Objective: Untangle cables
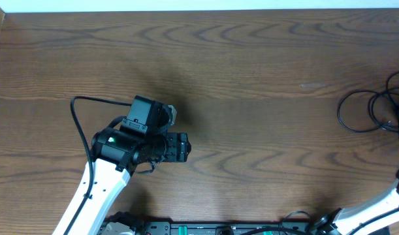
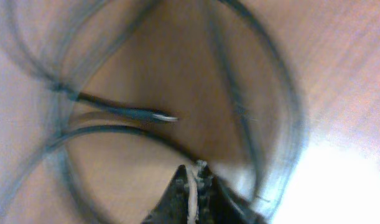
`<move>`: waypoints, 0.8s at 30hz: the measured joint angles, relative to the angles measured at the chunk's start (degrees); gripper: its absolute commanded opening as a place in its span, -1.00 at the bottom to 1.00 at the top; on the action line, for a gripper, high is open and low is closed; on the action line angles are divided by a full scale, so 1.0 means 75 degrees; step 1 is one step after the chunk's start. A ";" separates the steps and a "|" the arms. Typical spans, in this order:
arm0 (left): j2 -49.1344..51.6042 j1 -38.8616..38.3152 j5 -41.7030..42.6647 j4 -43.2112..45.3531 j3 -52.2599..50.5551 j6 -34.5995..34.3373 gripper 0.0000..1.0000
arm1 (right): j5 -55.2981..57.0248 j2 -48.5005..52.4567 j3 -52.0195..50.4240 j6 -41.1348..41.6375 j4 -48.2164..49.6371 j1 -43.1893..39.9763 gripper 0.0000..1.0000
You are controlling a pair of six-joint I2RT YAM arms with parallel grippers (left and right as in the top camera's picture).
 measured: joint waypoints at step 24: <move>0.0000 0.0000 0.0000 -0.0009 0.0000 0.0201 0.57 | -0.1964 -0.1524 0.1827 -0.0076 -0.5010 0.0845 0.98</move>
